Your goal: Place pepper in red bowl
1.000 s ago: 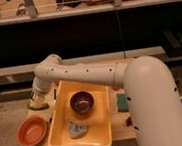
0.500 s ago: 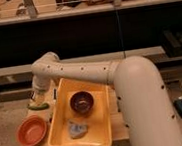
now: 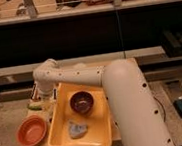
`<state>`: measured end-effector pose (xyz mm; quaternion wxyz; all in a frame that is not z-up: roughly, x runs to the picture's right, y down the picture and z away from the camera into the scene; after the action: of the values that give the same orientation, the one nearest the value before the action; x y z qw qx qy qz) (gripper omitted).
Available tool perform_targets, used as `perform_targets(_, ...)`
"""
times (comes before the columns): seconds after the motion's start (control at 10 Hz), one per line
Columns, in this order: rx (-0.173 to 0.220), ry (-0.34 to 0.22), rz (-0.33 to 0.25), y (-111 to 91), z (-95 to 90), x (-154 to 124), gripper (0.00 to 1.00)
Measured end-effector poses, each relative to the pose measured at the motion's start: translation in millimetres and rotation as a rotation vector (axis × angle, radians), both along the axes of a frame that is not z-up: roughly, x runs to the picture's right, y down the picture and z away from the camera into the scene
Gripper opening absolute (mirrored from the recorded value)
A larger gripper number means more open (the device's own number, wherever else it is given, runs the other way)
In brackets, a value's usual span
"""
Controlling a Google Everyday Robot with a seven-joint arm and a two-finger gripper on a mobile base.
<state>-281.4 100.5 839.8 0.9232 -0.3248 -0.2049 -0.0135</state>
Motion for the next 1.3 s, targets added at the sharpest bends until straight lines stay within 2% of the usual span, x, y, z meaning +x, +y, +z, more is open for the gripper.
perform_targets(0.5,0.022,0.003,-0.037,-8,-3.7,-15,0.65)
perform_targets(0.9,-0.003,0.007,-0.038,11,22.8,-16,0.65)
perform_targets(1.3,-0.011,0.022,-0.031,24,36.1,-19,0.65)
